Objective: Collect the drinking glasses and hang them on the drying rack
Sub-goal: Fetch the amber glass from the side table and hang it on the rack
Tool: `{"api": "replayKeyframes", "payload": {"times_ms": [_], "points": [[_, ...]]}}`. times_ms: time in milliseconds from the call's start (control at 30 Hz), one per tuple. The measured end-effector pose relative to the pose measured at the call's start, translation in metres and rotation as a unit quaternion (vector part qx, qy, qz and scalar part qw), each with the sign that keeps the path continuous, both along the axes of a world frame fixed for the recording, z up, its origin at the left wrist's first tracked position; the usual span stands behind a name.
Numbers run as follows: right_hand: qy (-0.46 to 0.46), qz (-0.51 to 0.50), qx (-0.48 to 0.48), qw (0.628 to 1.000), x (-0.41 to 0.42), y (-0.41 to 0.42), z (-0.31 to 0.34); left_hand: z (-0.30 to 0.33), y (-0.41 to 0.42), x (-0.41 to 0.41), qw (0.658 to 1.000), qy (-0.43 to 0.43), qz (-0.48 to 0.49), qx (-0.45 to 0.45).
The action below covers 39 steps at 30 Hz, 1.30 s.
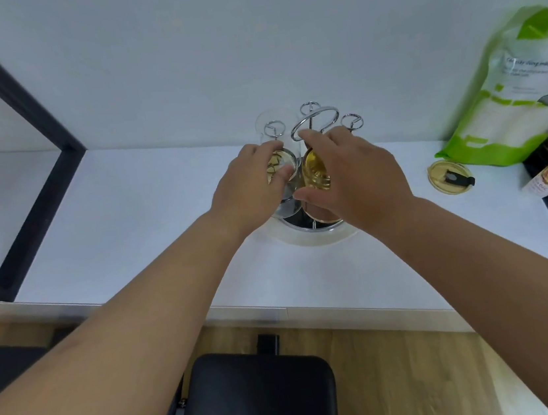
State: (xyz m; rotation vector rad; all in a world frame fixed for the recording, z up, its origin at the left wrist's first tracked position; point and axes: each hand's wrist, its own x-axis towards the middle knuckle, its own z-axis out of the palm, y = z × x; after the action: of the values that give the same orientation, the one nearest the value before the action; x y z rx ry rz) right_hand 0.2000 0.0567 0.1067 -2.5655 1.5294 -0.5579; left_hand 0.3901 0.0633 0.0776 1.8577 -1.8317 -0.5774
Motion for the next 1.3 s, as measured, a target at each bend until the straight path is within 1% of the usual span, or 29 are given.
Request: {"api": "replayKeyframes", "payload": {"times_ms": [167,300,533,700,1000,1133,1300], "points": [[0.019,-0.012,0.034,0.999,-0.002,0.003,-0.022,0.002,0.000,-0.003,1.000,-0.009,0.005,0.000],[0.006,-0.015,0.058,0.998,-0.002,0.001,-0.033,0.001,0.001,-0.004,1.000,-0.018,0.006,-0.002],[0.002,-0.010,0.082,0.997,-0.007,-0.003,-0.036,0.000,0.002,-0.008,0.999,-0.035,0.010,-0.012],[0.001,-0.003,0.082,0.997,-0.011,-0.003,-0.034,0.003,0.004,-0.011,0.999,-0.045,0.012,-0.015],[0.034,0.000,0.084,0.996,-0.035,-0.013,-0.025,0.008,0.016,-0.020,0.995,-0.095,-0.016,-0.019],[0.052,0.010,0.096,0.994,-0.048,-0.021,-0.020,0.005,0.021,-0.031,0.993,-0.110,-0.020,-0.035],[0.072,0.011,0.091,0.993,-0.058,-0.031,-0.020,0.003,0.022,-0.042,0.982,-0.170,-0.021,-0.076]]}}
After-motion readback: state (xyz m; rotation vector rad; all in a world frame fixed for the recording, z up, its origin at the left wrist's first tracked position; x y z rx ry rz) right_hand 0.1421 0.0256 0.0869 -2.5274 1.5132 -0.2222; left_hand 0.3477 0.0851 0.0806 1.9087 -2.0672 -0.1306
